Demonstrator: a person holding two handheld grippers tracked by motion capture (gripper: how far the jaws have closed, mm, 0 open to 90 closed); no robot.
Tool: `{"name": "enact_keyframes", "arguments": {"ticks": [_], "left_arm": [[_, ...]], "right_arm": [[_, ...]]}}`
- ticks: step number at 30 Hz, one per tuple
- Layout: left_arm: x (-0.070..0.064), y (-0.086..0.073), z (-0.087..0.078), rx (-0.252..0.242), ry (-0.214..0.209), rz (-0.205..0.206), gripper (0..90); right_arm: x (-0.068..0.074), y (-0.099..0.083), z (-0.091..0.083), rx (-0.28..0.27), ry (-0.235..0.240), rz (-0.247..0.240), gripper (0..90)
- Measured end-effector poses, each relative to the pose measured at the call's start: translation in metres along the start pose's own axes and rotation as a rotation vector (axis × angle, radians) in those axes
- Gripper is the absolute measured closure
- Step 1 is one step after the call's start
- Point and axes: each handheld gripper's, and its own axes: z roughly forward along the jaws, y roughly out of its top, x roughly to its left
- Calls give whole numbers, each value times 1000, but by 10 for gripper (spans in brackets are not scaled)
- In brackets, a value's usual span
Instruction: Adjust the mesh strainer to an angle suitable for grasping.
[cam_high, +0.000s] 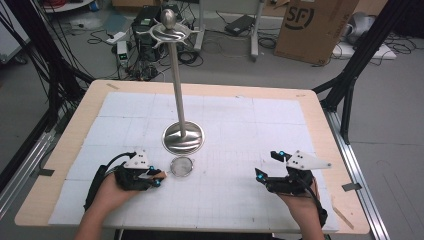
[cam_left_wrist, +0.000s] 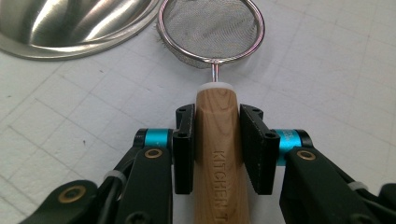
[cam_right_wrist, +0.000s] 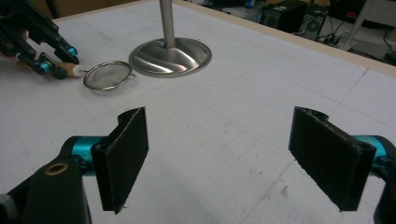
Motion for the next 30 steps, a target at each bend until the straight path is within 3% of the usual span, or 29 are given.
{"name": "enact_keyframes", "arguments": {"ticks": [15, 24, 30], "left_arm": [[-4, 6, 4, 23, -10, 34, 680], [-17, 23, 20, 35, -26, 71, 680], [-31, 41, 40, 23, -62, 109, 680]], "right_arm": [[-3, 0, -3, -12, -3, 11, 192], [-5, 1, -11, -27, -11, 18, 192], [-5, 3, -12, -36, -8, 22, 192]]}}
